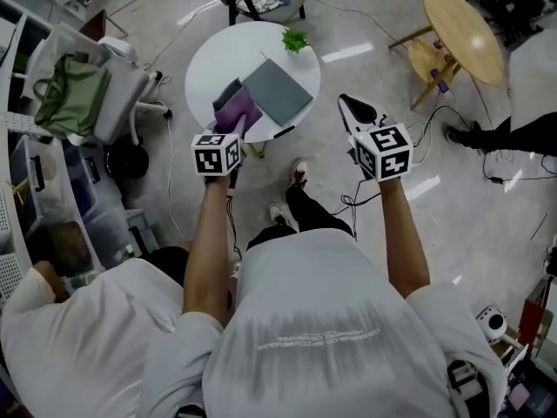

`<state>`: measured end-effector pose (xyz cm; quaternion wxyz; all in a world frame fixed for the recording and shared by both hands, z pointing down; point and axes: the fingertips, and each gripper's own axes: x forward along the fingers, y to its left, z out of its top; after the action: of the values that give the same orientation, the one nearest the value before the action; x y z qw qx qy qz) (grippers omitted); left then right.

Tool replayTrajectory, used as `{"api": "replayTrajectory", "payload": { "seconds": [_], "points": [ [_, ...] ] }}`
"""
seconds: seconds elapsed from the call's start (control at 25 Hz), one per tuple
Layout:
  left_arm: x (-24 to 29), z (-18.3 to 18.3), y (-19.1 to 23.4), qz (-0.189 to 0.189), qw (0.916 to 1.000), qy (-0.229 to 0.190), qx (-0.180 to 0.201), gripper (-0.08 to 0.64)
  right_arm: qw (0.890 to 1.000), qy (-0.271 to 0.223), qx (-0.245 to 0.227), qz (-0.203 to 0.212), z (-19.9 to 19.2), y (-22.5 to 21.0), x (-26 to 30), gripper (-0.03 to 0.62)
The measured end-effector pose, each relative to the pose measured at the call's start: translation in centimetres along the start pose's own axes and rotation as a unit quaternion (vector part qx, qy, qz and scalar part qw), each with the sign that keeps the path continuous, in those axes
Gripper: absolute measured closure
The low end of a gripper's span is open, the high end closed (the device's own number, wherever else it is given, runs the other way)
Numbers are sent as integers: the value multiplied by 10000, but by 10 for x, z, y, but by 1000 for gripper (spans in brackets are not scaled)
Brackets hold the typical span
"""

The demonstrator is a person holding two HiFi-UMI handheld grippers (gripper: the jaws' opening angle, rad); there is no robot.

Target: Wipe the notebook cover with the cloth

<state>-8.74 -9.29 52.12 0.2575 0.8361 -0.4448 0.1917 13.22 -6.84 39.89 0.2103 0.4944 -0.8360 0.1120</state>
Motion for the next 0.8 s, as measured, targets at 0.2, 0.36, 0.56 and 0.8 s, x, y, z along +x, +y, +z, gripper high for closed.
{"api": "replayTrajectory", "payload": {
  "seconds": [0.2,0.36,0.56,0.8],
  "points": [
    [-42,48,-8,198,9970,-626,418,508,9981,-580,-124,174,41,15,-28,590],
    [-77,91,-21,263,9886,-1140,942,508,9956,-718,-602,13,69,29,-45,590],
    [-126,140,-33,384,9741,-1712,1427,506,9881,-1103,-1059,-145,111,42,-62,590],
    [-171,175,-42,637,9562,-2150,1879,506,9807,-1454,-1305,28,150,61,-71,590]
  ]
}}
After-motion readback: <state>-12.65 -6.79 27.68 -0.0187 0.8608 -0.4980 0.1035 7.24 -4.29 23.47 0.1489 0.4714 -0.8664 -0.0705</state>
